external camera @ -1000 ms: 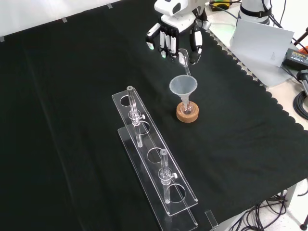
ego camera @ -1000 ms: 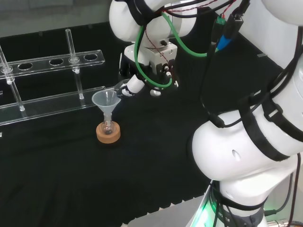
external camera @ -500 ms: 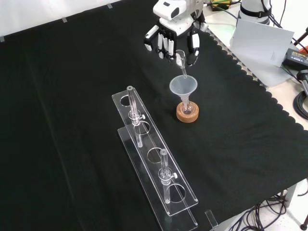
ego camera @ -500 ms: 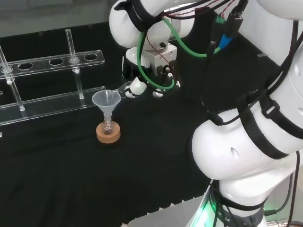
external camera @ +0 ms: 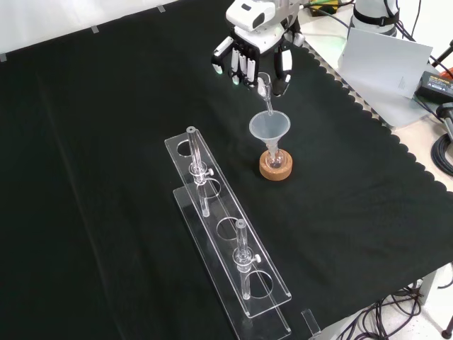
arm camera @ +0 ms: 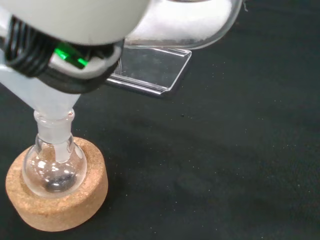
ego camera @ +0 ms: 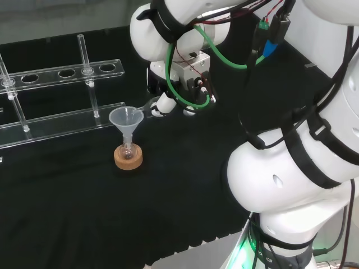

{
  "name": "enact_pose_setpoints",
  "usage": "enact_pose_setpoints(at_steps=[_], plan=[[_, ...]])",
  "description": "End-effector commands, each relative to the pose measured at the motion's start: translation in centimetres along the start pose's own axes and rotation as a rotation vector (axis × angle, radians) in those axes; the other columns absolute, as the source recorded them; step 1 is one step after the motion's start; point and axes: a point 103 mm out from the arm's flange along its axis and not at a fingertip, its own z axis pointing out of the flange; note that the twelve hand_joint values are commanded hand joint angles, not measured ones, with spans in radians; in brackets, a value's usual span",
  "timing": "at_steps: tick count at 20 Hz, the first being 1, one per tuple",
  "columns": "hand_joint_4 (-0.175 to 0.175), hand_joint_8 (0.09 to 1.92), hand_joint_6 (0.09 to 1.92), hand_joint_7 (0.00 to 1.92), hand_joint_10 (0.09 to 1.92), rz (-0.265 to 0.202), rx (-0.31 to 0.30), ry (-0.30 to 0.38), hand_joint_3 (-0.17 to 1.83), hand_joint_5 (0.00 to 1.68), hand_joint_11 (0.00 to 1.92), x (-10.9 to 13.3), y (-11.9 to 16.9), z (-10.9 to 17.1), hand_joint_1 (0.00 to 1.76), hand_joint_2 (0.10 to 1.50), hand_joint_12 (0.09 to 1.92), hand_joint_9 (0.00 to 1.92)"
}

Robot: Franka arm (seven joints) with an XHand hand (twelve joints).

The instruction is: Pour all the NaCl from the weighing funnel into the round-bottom flask.

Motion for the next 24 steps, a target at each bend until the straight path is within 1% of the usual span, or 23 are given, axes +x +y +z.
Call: enact_pose_setpoints(at_steps=[1,6,8,12,16,22,24], plan=[[0.175,0.09,0.09,1.71,0.15,-0.008,-0.009,-0.026,0.71,1.61,0.12,0.3,0.3,-0.2,1.17,0.54,1.54,1.30],[0.175,0.09,0.09,1.71,0.15,-0.001,-0.016,-0.035,0.71,1.61,0.11,0.2,0.4,0.2,1.17,0.54,1.54,1.30],[0.175,0.09,0.09,1.71,0.15,-0.009,-0.013,-0.052,0.71,1.61,0.11,0.2,0.7,0.0,1.17,0.54,1.54,1.30],[0.175,0.09,0.09,1.71,0.15,-0.046,-0.022,-0.109,0.71,1.61,0.11,0.2,1.1,-0.3,1.17,0.54,1.54,1.30],[0.175,0.09,0.09,1.71,0.15,-0.063,-0.016,-0.142,0.71,1.61,0.11,0.1,1.4,-0.4,1.17,0.53,1.54,1.30],[0.175,0.09,0.09,1.71,0.16,-0.067,-0.008,-0.161,0.71,1.61,0.12,-0.3,1.7,-0.7,1.17,0.53,1.54,1.31],[0.175,0.09,0.09,1.71,0.17,-0.068,-0.008,-0.165,0.72,1.62,0.19,-0.4,1.7,-0.7,1.17,0.53,1.50,1.37]])
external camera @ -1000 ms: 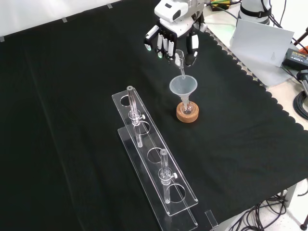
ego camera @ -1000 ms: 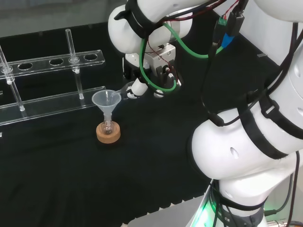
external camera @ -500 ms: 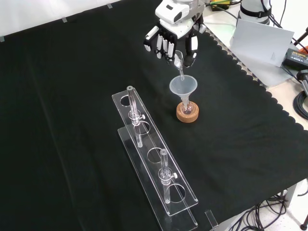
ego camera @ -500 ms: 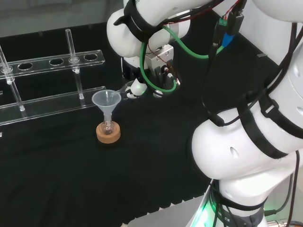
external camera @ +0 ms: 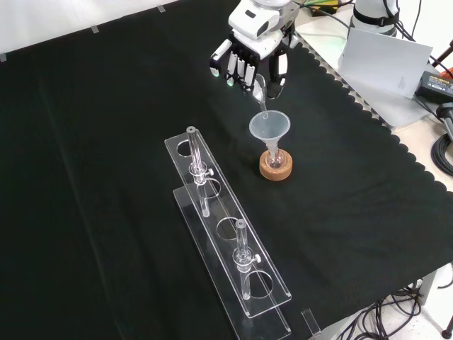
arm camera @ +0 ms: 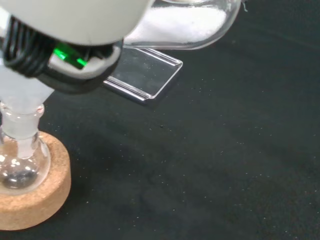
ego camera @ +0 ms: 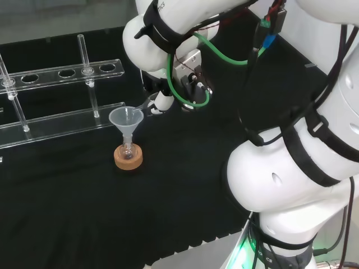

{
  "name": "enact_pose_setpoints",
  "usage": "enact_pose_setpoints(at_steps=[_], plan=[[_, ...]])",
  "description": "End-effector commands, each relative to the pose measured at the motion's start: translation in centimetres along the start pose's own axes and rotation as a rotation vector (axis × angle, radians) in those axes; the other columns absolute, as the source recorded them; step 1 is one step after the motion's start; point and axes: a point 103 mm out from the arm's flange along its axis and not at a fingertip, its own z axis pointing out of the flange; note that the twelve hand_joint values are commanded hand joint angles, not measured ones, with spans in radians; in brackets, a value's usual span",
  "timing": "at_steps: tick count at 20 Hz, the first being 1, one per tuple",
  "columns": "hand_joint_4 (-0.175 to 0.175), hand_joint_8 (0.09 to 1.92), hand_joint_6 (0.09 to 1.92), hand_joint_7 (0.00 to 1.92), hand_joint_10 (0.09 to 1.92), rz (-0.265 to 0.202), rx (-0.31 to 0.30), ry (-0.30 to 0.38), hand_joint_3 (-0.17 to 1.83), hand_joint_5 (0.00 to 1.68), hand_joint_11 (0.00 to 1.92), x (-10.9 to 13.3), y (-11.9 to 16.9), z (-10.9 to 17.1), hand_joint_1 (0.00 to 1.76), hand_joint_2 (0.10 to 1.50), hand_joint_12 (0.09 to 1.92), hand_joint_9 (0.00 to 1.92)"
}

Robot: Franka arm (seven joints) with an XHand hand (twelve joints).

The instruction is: Pour all the NaCl from the weighing funnel into the round-bottom flask.

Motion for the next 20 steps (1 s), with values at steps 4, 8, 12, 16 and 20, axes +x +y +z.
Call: enact_pose_setpoints(at_steps=[4,8,12,16,20], plan=[[0.175,0.09,0.09,1.72,0.19,-0.003,0.007,-0.013,0.72,1.62,0.33,-0.23,0.16,0.01,1.17,0.53,1.42,1.45],[0.175,0.09,0.09,1.72,0.19,-0.007,0.018,-0.023,0.72,1.62,0.41,-0.29,0.30,0.02,1.17,0.53,1.39,1.47],[0.175,0.09,0.09,1.72,0.19,-0.013,0.018,-0.039,0.72,1.62,0.43,-0.38,0.41,-0.04,1.17,0.53,1.37,1.48],[0.175,0.09,0.09,1.72,0.19,-0.029,0.020,-0.053,0.72,1.62,0.44,-0.14,0.61,-0.07,1.17,0.53,1.37,1.48],[0.175,0.09,0.09,1.73,0.19,-0.043,0.019,-0.067,0.72,1.62,0.45,-0.08,0.90,-0.26,1.17,0.53,1.37,1.48]])
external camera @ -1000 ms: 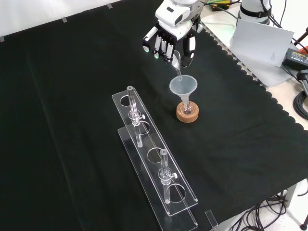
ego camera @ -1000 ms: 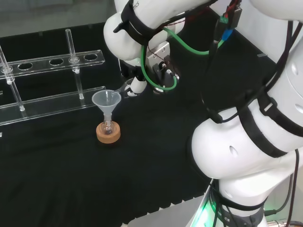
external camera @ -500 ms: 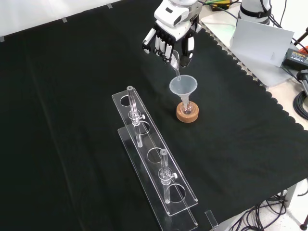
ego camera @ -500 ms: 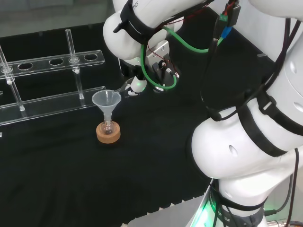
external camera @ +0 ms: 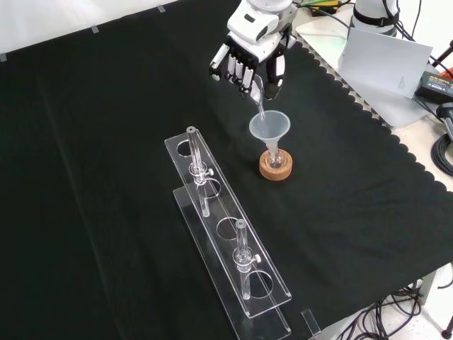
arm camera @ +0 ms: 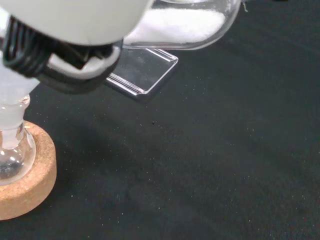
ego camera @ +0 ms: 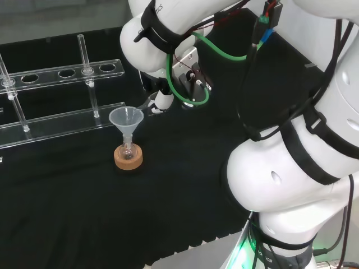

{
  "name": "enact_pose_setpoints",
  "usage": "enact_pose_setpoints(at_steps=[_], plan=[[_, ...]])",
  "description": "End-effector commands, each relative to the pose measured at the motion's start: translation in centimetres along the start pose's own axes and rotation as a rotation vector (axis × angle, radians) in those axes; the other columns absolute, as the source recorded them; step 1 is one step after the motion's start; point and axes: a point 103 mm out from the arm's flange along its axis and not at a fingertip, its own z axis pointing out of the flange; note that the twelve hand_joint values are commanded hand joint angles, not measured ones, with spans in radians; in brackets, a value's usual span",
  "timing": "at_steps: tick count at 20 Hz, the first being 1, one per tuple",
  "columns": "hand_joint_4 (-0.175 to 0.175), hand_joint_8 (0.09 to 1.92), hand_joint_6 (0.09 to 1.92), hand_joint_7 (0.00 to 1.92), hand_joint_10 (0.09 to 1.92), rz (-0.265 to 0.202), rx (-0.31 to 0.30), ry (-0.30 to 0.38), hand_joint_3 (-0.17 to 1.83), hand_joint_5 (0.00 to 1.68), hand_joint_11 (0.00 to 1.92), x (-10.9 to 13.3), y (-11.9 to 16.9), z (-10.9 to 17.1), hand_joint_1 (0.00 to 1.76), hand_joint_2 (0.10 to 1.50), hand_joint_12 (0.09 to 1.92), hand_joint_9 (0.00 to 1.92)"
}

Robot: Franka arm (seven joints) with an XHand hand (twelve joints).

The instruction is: Pour all the NaCl from the weighing funnel into the round-bottom flask.

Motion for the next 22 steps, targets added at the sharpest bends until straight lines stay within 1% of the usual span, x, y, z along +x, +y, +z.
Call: enact_pose_setpoints(at_steps=[1,6,9,14,22], plan=[[0.175,0.09,0.09,1.73,0.19,-0.019,-0.002,-0.020,0.72,1.62,0.45,0.14,0.39,-0.26,1.17,0.53,1.36,1.48],[0.175,0.09,0.09,1.73,0.19,-0.033,-0.012,-0.043,0.72,1.62,0.46,-0.07,0.61,-0.72,1.17,0.53,1.36,1.49],[0.175,0.09,0.09,1.74,0.19,-0.037,-0.010,-0.058,0.74,1.62,0.49,-0.32,0.63,-0.83,1.17,0.52,1.34,1.49],[0.175,0.09,0.09,1.74,0.19,-0.035,-0.001,-0.063,0.74,1.62,0.53,-0.59,0.52,-0.86,1.17,0.52,1.32,1.50],[0.175,0.09,0.09,1.74,0.19,-0.087,0.029,-0.126,0.74,1.62,0.54,-0.67,0.28,-0.65,1.17,0.51,1.32,1.49]])
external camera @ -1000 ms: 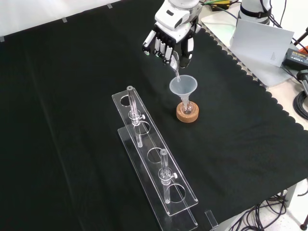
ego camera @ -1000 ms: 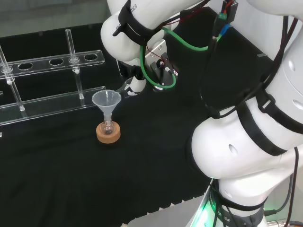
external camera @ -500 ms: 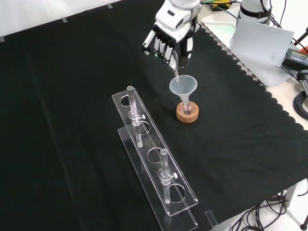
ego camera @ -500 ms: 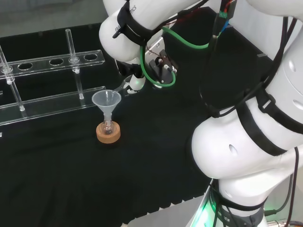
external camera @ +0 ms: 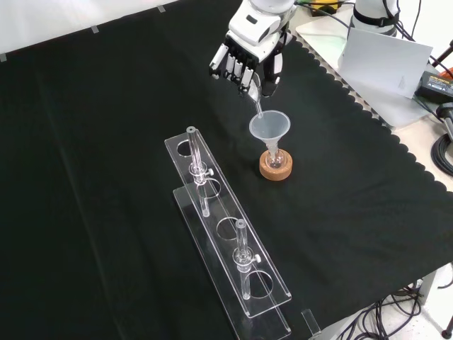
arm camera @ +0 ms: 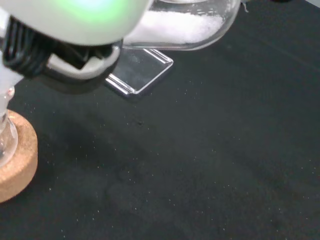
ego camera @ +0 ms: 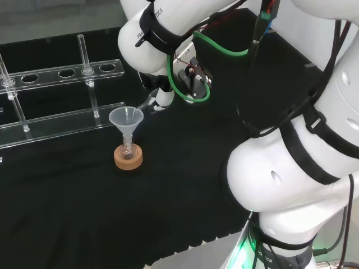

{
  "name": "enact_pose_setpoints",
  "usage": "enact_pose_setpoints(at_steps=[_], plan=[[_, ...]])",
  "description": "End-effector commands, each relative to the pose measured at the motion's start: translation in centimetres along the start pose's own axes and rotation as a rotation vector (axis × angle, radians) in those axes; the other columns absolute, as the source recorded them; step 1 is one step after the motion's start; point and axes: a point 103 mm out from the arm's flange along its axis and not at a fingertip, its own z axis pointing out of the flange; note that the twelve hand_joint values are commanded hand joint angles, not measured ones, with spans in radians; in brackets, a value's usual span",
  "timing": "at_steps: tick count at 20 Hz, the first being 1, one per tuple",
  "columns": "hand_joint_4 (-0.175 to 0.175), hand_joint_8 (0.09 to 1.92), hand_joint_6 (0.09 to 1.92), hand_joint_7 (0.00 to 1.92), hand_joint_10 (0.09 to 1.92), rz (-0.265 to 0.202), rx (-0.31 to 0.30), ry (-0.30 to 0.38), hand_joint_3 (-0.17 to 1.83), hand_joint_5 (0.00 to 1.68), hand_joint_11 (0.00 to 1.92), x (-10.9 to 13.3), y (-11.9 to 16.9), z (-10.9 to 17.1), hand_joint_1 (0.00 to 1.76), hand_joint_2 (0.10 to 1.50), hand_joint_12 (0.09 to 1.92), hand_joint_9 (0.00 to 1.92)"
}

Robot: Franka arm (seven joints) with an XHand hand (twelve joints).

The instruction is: Pour all the NaCl from the weighing funnel into the round-bottom flask.

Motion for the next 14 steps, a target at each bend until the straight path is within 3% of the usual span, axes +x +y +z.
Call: enact_pose_setpoints(at_steps=[1,7,14], plan=[[0.175,0.09,0.09,1.74,0.19,-0.037,0.021,-0.045,0.74,1.62,0.54,0.1,0.0,0.1,1.17,0.51,1.32,1.49],[0.175,0.09,0.09,1.74,0.19,-0.090,0.044,-0.079,0.75,1.62,0.54,0.7,0.0,-0.3,1.17,0.51,1.31,1.49],[0.175,0.09,0.09,1.74,0.19,-0.112,0.033,-0.096,0.75,1.63,0.55,1.0,0.2,-1.0,1.17,0.51,1.31,1.49]])
